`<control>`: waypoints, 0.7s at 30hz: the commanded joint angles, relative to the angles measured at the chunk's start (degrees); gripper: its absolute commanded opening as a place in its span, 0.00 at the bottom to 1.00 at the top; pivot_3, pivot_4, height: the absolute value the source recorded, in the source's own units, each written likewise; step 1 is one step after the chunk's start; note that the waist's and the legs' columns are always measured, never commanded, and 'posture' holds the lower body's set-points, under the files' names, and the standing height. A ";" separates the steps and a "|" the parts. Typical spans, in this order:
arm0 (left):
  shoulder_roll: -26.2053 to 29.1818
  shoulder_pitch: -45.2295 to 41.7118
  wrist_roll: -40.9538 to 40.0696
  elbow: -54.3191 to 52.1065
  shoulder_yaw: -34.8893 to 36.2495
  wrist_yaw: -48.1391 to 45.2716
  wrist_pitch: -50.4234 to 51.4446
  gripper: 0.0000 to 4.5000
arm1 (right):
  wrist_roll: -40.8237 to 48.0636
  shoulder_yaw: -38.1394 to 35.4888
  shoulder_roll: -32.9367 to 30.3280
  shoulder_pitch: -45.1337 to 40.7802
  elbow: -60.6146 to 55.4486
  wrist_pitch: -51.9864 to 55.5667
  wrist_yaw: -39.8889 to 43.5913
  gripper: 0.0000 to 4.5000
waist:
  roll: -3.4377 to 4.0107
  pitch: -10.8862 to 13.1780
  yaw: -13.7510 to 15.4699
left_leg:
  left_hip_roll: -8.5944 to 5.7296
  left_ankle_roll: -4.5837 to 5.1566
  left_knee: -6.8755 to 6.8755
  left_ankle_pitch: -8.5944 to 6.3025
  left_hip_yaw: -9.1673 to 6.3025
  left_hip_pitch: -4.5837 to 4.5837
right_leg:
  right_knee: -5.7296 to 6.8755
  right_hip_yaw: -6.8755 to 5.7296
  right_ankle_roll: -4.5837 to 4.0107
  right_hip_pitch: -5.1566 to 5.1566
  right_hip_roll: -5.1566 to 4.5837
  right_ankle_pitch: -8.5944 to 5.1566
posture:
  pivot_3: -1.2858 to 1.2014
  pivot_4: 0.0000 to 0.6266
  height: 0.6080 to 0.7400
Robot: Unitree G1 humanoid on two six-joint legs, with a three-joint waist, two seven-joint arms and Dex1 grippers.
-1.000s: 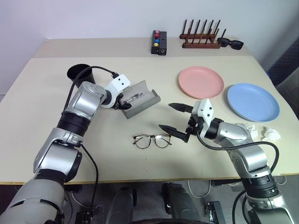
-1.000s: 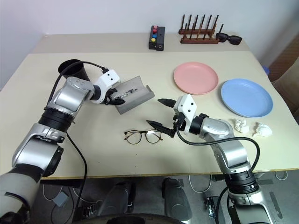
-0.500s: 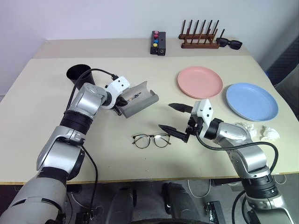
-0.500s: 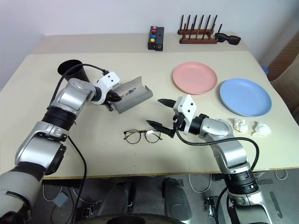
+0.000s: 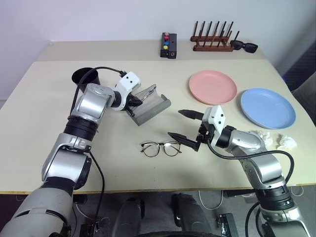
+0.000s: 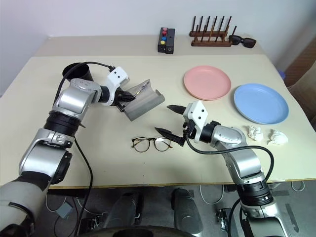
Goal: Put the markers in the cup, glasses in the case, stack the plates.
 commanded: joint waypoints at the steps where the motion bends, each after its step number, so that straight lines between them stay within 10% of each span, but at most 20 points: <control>1: 1.24 -1.14 -0.97 -3.90 2.34 0.66 0.56 0.01 | 0.36 -0.23 -0.09 0.03 -1.77 -0.50 0.02 1.00 | 0.00 0.00 -0.17 | 0.00 0.00 0.00 0.00 0.00 0.00 | 0.00 0.00 0.00 0.00 0.01 0.00 | 0.52 0.24 0.96; 21: 1.46 -1.20 -2.48 -9.26 24.47 32.28 -25.03 0.01 | 0.48 -0.18 -0.12 0.14 -2.42 -0.80 -0.07 1.00 | 0.00 0.00 0.18 | 0.00 -0.02 0.00 0.01 0.00 -0.01 | -0.01 0.00 0.00 -0.04 -0.04 0.01 | 0.52 0.24 0.96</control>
